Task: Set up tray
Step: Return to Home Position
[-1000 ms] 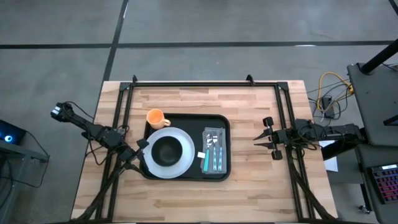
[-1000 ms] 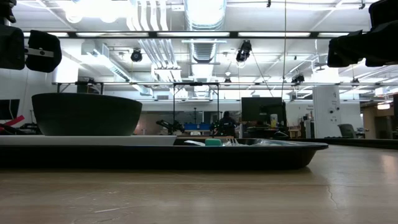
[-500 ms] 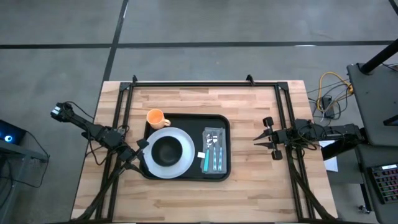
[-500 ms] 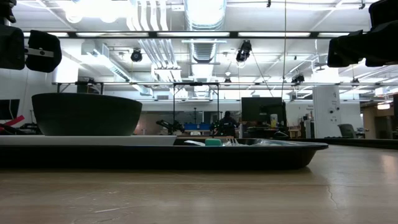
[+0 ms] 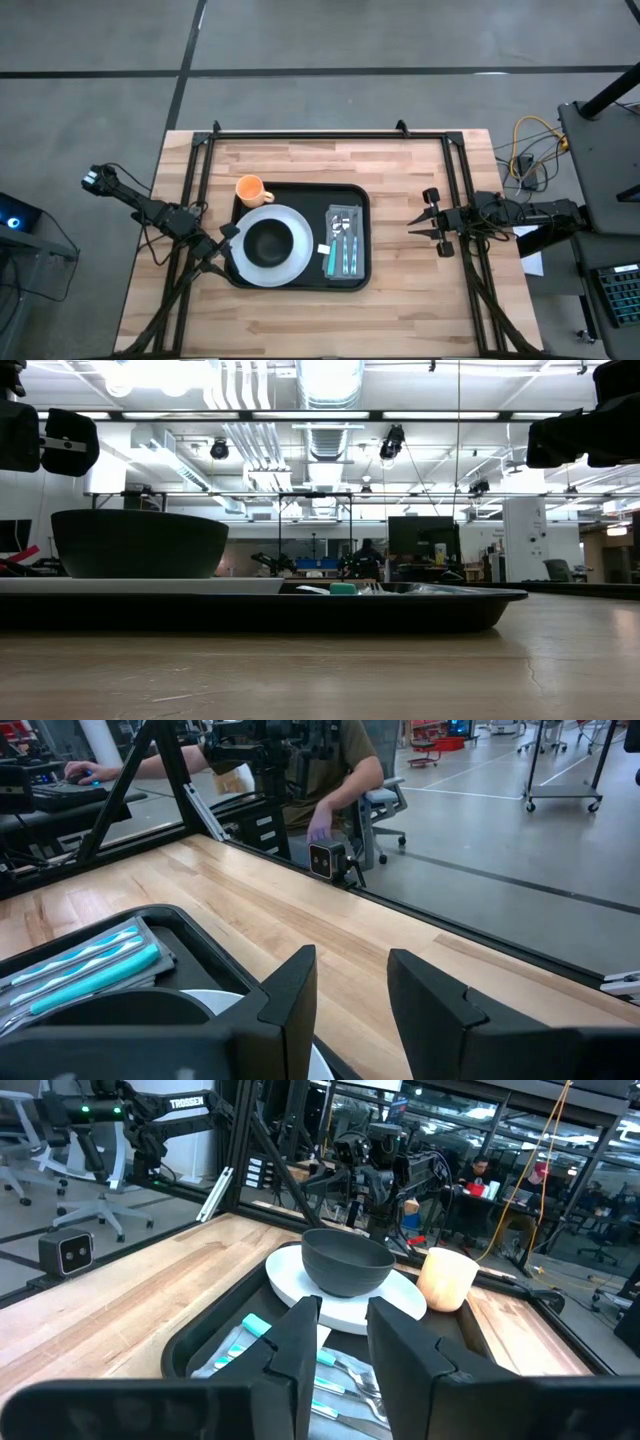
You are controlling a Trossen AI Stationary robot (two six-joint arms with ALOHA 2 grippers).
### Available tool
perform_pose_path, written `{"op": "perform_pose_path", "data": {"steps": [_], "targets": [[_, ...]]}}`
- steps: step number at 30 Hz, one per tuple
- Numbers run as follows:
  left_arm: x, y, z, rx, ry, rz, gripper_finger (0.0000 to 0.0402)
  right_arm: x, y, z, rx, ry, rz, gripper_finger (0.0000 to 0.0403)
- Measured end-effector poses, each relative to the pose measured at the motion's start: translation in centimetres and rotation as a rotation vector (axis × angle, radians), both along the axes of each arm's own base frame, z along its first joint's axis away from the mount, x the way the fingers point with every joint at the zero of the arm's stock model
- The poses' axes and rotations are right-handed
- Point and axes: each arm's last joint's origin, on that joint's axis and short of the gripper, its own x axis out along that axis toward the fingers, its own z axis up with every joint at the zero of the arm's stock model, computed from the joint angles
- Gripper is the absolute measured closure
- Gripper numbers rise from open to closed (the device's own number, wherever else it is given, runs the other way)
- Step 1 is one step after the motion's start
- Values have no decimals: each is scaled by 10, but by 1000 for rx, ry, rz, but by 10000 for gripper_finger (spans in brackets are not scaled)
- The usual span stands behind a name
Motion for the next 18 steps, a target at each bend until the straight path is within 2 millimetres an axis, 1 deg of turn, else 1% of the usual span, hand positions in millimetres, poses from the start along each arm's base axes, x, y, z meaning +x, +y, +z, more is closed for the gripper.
{"op": "perform_pose_path", "data": {"steps": [10, 18], "targets": [[0, 0, 0, 0, 0, 0, 295, 0, 0, 0, 0, 0, 0, 335], [0, 0, 0, 0, 0, 0, 295, 0, 0, 0, 0, 0, 0, 326]]}}
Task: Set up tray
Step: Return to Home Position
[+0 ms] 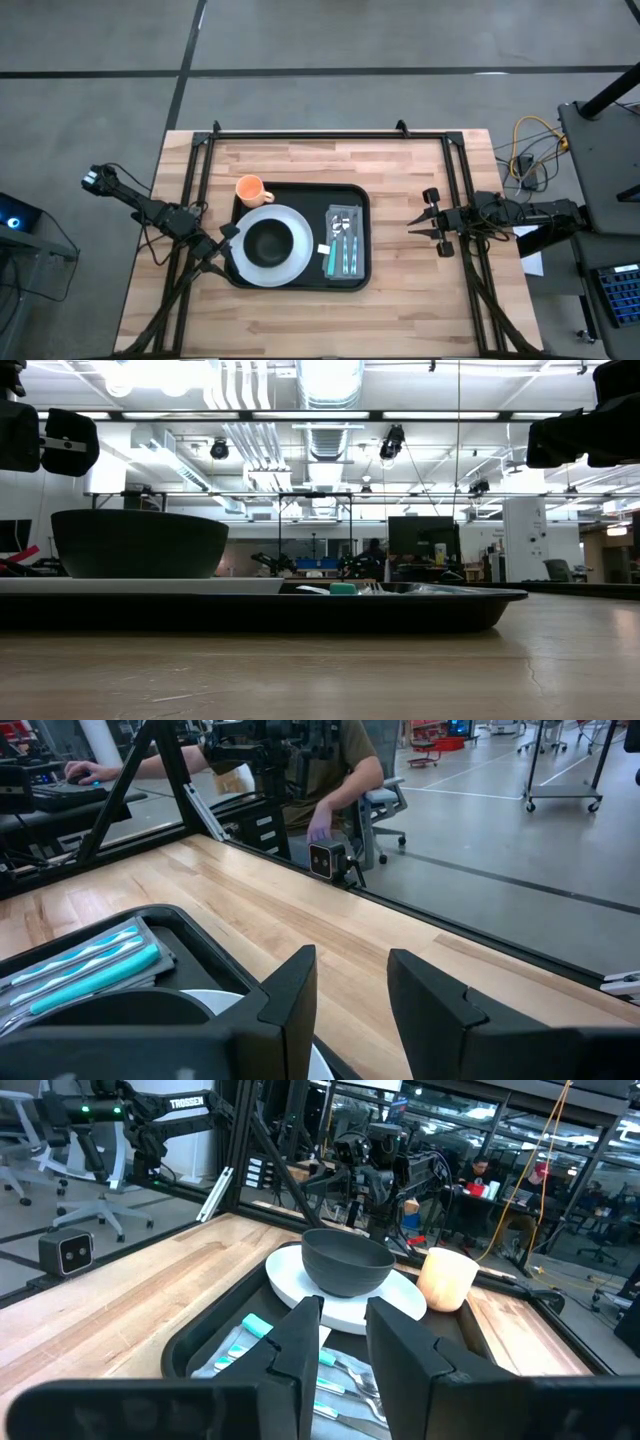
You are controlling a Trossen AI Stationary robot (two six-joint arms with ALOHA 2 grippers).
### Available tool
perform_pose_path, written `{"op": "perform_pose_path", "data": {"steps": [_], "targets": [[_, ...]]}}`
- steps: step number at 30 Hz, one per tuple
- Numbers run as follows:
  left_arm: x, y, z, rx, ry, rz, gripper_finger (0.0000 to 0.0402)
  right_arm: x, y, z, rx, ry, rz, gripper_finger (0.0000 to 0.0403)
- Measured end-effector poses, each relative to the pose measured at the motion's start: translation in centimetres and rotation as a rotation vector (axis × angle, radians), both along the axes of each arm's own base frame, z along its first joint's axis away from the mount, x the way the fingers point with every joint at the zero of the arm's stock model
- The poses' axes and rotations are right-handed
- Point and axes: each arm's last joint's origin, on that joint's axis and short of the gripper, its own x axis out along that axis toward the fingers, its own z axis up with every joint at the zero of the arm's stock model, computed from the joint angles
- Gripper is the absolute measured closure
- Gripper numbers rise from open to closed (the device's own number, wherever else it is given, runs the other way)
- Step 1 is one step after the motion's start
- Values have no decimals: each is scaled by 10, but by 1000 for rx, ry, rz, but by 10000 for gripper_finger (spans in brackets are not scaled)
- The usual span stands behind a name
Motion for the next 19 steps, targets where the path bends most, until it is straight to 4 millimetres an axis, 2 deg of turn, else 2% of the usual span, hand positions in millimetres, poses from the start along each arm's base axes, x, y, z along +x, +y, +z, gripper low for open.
{"op": "perform_pose_path", "data": {"steps": [9, 19], "targets": [[0, 0, 0, 0, 0, 0, 295, 0, 0, 0, 0, 0, 0, 319], [0, 0, 0, 0, 0, 0, 295, 0, 0, 0, 0, 0, 0, 335]]}}
